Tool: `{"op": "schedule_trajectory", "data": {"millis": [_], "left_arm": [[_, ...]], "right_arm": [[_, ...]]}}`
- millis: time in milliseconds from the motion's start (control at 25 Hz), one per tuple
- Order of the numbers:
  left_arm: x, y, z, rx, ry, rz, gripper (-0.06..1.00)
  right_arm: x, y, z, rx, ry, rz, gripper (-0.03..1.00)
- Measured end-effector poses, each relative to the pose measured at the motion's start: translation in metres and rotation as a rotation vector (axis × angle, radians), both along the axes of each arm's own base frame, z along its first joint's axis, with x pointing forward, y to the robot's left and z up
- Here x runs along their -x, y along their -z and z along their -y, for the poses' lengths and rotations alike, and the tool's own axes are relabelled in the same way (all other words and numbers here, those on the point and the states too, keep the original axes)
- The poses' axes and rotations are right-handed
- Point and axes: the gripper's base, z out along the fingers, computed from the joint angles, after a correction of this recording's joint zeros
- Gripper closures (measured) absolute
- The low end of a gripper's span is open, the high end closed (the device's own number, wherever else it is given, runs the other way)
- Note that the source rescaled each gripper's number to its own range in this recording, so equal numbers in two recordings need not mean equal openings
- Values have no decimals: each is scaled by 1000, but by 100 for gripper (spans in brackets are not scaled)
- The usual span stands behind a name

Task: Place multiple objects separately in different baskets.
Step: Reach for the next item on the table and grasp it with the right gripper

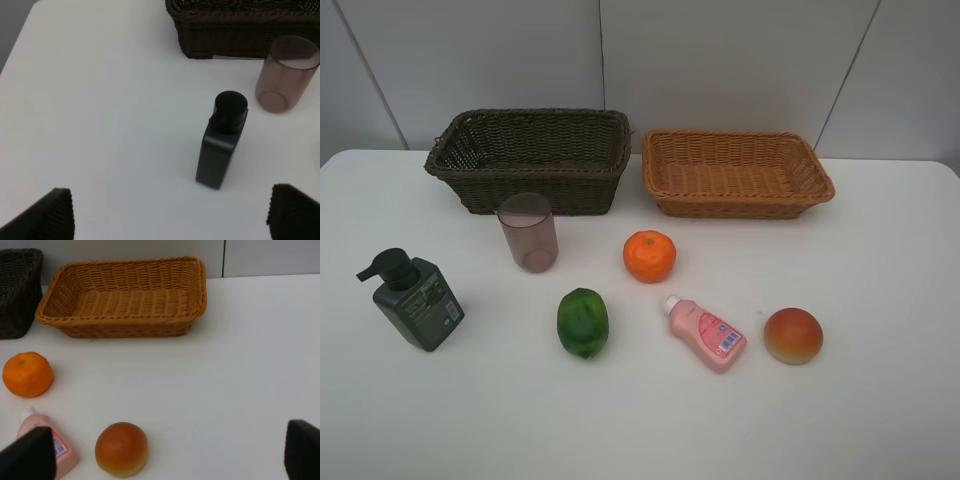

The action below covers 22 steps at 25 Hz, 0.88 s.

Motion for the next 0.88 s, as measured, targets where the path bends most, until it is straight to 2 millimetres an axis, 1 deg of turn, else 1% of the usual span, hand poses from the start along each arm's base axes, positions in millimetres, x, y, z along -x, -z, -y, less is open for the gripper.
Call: {"op": "schedule_trajectory", "data": {"millis": [880], "left_arm": [[0,0,0,0,0,0,-6]], "right_arm": [[0,0,0,-1,-1,0,-3]]}}
